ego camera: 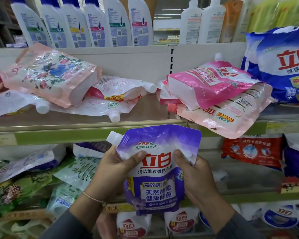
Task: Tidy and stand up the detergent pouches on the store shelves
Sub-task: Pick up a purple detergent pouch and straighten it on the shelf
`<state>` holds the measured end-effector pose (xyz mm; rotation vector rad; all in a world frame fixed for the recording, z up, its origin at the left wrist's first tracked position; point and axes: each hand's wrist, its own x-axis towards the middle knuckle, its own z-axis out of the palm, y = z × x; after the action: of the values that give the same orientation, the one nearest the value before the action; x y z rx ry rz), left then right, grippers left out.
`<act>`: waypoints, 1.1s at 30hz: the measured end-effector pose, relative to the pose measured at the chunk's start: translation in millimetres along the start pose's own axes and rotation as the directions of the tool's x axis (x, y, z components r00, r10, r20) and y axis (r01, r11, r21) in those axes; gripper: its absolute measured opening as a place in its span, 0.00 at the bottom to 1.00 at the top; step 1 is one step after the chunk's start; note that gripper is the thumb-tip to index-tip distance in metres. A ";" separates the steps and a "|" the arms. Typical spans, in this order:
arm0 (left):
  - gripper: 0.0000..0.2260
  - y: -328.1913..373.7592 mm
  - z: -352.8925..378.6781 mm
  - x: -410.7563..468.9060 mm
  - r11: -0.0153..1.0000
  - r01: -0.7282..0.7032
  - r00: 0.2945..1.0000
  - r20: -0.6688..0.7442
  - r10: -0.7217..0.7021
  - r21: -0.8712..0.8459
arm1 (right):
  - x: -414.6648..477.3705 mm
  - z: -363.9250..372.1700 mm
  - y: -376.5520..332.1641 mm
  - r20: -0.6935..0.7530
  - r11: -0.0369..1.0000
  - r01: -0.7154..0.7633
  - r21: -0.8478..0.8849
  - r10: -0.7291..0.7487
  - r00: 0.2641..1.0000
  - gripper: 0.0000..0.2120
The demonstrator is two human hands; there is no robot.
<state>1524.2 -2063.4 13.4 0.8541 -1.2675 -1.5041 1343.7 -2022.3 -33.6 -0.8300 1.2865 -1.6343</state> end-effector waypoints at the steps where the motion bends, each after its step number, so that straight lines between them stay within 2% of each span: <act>1: 0.11 0.1 0.3 -0.2 1.000 0.000 1.000 -0.002 0.000 0.002 | 0.3 -0.2 0.1 0.001 1.000 -0.002 -0.004 0.002 1.000 0.17; 4: 0.13 -0.5 0.7 0.1 1.000 -0.001 1.000 -0.004 0.001 0.011 | 1.0 -0.7 -0.3 0.004 1.000 -0.001 -0.013 0.001 1.000 0.17; 12: 0.11 -1.5 0.8 2.6 1.000 -0.016 1.000 -0.006 0.016 -0.009 | 4.6 0.0 -2.2 0.030 0.999 0.035 -0.008 -0.035 0.999 0.15; 15: 0.15 -3.6 -1.2 4.0 1.000 -0.022 1.000 -0.007 0.022 -0.008 | 7.1 -0.9 1.2 0.033 0.999 0.038 -0.020 -0.038 0.999 0.16; 19: 0.19 -9.1 -3.5 7.8 0.996 0.001 1.000 -0.015 -0.002 -0.085 | 11.9 -2.9 4.5 0.064 0.999 0.045 -0.024 -0.044 0.997 0.14; 25: 0.18 -20.0 -4.5 15.8 0.980 -0.005 0.999 -0.041 -0.003 -0.197 | 19.8 -9.8 12.6 0.175 0.999 0.014 0.033 -0.020 0.984 0.13; 27: 0.13 -24.7 -4.6 19.0 0.976 -0.020 0.998 -0.070 0.005 -0.215 | 24.5 -14.5 15.1 0.246 0.999 -0.007 0.034 -0.001 0.969 0.17; 30: 0.09 -31.7 -3.8 23.3 0.978 -0.029 0.996 -0.083 0.013 -0.205 | 27.0 -17.6 22.1 0.339 0.996 -0.058 -0.066 0.077 0.938 0.35; 31: 0.09 -34.5 -3.6 24.3 0.979 -0.035 0.996 -0.091 0.017 -0.202 | 26.9 -17.5 26.8 0.326 0.993 -0.080 -0.090 0.105 0.939 0.35; 33: 0.11 -39.9 -3.6 25.2 0.982 -0.046 0.995 -0.097 0.028 -0.184 | 24.6 -16.9 37.0 0.269 0.992 -0.073 -0.100 0.097 0.958 0.25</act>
<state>1510.9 -2088.3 -24.6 0.7656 -1.0497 -1.5085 1327.3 -2041.5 -73.9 -1.0029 1.1879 -1.3487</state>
